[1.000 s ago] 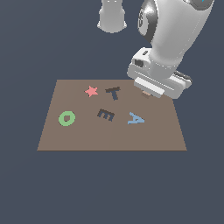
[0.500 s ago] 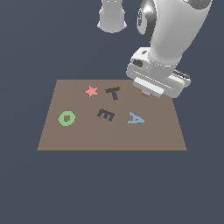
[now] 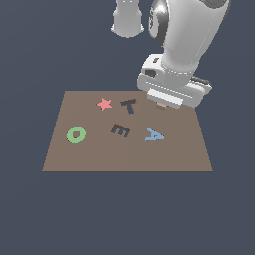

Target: Insert a designated object into the corresponding slot on a board.

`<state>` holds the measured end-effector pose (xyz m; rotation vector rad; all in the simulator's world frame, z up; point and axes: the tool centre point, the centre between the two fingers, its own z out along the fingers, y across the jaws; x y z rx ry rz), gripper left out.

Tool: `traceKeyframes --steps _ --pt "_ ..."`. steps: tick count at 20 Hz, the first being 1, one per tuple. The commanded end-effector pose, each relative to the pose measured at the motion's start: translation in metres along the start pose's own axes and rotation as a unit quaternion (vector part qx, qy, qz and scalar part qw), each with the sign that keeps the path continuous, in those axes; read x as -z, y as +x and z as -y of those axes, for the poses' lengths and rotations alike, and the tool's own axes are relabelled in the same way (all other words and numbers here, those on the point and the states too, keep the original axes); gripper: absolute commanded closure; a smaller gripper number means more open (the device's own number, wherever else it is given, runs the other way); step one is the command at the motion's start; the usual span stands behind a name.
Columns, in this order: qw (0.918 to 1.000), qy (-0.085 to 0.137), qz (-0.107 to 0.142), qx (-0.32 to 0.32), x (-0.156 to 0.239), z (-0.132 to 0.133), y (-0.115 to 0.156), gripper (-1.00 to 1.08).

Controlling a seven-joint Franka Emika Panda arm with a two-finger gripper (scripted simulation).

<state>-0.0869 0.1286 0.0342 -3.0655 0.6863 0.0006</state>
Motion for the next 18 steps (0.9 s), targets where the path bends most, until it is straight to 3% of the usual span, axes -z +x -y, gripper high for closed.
traceKeyframes --steps 1,9,13,18 --pt "0.9996 0.0 0.0 0.027 0.0 -0.007 0.002 1.08" --pt "0.9904 0.0 0.0 0.138 0.001 -0.033 0.012 1.08" --pt "0.9791 0.0 0.0 0.203 0.002 -0.048 0.021 1.08" --pt "0.9592 0.0 0.0 0.283 0.002 -0.064 0.035 1.08"
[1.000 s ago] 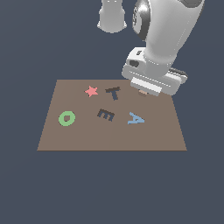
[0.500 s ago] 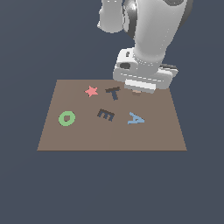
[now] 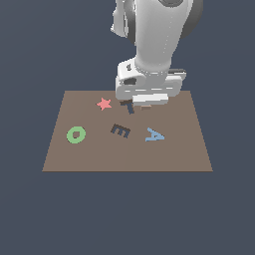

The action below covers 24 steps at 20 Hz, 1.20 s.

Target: Insert a designated object into the corresponding slot on a board.

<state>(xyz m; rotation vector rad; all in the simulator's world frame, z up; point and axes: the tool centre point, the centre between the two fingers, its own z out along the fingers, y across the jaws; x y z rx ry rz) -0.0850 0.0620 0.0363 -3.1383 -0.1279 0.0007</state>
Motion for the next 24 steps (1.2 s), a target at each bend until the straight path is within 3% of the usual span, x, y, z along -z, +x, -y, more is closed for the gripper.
traceKeyframes --steps 1,7,12,24 --pt "0.9991 0.0 0.0 0.042 0.0 -0.011 0.003 1.08" --pt "0.99 0.0 0.0 0.141 0.001 -0.035 0.013 1.08" --pt "0.9745 0.0 0.0 0.225 0.002 -0.053 0.025 1.08" --pt "0.914 0.0 0.0 0.406 0.003 -0.085 0.065 1.08"
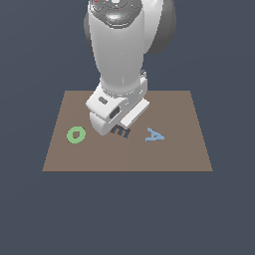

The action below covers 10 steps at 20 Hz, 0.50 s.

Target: Insert a designated object into the corresponding slot on a board.

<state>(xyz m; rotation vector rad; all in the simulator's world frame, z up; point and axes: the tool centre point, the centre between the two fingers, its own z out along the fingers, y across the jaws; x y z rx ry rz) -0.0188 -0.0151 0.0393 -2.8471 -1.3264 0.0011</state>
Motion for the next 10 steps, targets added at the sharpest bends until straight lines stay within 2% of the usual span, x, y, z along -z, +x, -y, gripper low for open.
traceKeyframes --steps 1,10 --pt "0.9994 0.0 0.0 0.035 0.0 -0.009 0.003 1.08" --pt "0.9926 0.0 0.0 0.121 0.001 -0.029 0.013 1.08"
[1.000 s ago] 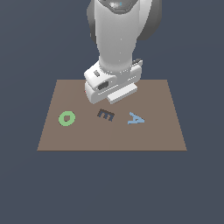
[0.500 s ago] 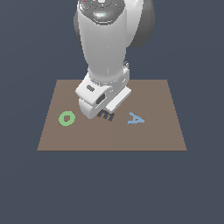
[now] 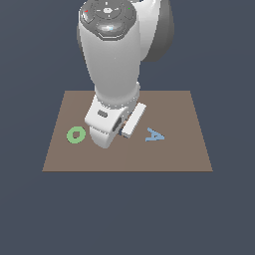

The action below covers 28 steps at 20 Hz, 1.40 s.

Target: Insert a designated object into the corresponding slot on a board.

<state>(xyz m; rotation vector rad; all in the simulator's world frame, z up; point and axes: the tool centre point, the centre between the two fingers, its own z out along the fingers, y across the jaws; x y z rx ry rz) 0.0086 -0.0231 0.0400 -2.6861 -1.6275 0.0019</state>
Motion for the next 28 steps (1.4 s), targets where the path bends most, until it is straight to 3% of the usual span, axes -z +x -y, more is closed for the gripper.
traceKeyframes --steps 1,18,19,28 --pt "0.9998 0.0 0.0 0.019 0.0 -0.005 0.002 1.08" --pt "0.9989 0.0 0.001 0.048 -0.01 -0.011 0.006 1.08" --pt "0.9989 0.0 0.001 0.048 -0.01 -0.011 0.006 -0.92" --pt "0.9989 0.0 0.001 0.048 -0.01 -0.011 0.006 -0.92"
